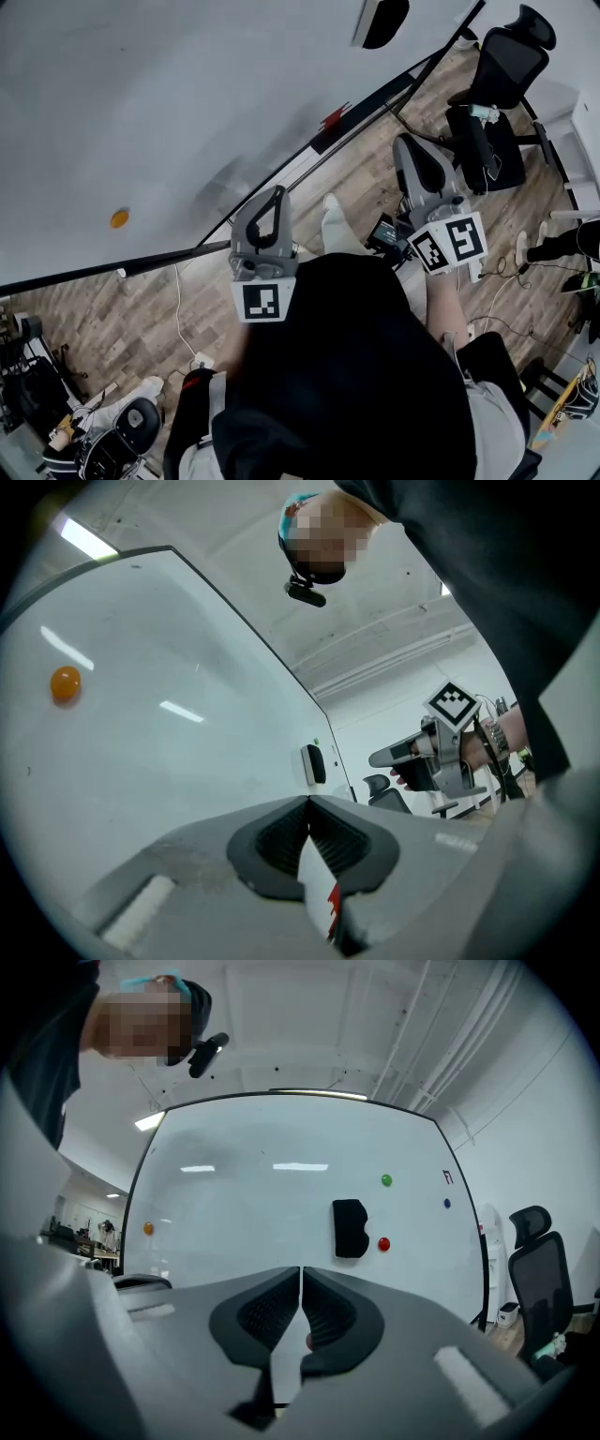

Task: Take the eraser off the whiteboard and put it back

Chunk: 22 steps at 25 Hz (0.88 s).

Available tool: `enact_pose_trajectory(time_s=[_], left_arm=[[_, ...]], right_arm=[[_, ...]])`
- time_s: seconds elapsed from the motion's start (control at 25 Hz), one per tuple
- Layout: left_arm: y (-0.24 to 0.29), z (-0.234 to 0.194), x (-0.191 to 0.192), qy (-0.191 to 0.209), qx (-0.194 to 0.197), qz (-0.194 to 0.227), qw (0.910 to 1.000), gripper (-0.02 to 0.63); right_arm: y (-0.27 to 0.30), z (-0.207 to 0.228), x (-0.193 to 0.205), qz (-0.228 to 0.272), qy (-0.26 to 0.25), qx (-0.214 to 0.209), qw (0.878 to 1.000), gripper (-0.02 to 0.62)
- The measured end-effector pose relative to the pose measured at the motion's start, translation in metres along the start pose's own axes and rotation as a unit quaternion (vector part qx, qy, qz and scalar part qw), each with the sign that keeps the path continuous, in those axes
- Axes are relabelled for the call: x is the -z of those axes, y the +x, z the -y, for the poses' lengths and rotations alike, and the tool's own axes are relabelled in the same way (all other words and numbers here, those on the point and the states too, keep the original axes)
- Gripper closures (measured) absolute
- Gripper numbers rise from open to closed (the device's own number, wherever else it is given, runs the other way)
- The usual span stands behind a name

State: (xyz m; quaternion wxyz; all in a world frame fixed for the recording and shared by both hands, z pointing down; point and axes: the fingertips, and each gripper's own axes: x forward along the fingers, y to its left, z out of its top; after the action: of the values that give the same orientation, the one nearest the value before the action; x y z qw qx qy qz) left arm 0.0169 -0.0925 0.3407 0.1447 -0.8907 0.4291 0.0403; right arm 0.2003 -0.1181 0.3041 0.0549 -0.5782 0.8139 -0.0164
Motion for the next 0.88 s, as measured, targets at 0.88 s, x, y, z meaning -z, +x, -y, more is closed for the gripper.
enact_pose_trajectory(time_s=[0.88], left_arm=[[-0.019, -0.026, 0.004, -0.009, -0.040, -0.005, 0.9992, 0.603]], right_arm=[[0.019, -0.133, 0.054, -0.030, -0.004, -0.127, 0.991, 0.594]])
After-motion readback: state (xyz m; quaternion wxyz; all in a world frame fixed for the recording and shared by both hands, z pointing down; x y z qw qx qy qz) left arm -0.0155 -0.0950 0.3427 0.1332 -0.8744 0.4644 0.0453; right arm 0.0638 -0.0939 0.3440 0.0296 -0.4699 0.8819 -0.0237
